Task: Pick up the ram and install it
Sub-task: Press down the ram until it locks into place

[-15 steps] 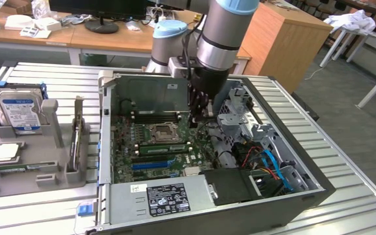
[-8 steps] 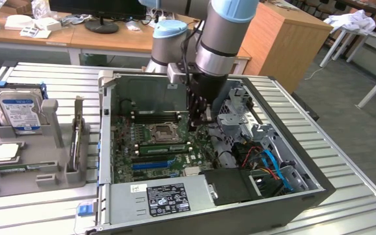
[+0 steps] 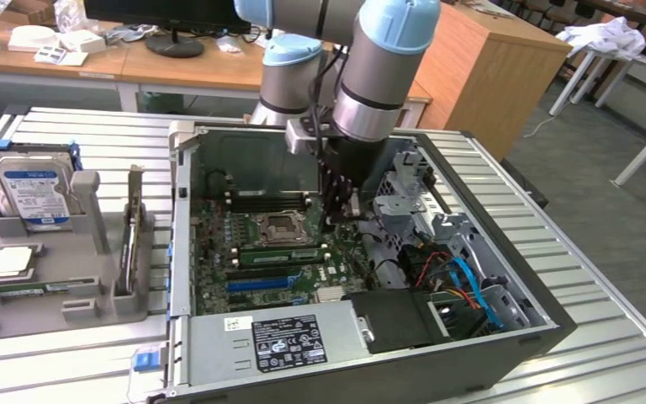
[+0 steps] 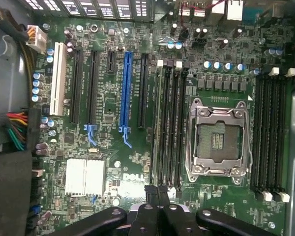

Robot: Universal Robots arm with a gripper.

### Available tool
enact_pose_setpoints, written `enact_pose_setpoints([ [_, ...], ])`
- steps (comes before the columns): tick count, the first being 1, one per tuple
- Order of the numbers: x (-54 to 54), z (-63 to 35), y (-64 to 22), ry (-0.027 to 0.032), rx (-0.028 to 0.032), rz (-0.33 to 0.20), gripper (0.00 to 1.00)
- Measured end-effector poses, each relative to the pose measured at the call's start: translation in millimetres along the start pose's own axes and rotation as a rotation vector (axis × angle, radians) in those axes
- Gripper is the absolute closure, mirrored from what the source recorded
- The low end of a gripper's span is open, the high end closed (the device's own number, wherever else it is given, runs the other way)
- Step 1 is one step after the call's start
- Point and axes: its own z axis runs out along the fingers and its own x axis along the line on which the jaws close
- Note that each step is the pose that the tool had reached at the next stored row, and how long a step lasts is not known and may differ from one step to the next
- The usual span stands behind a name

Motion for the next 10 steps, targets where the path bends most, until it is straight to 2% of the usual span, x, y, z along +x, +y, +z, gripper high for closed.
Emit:
enact_pose_setpoints([
  [10, 0.0, 18.2, -0.6, 0.0, 0.0, 0.0, 0.9],
])
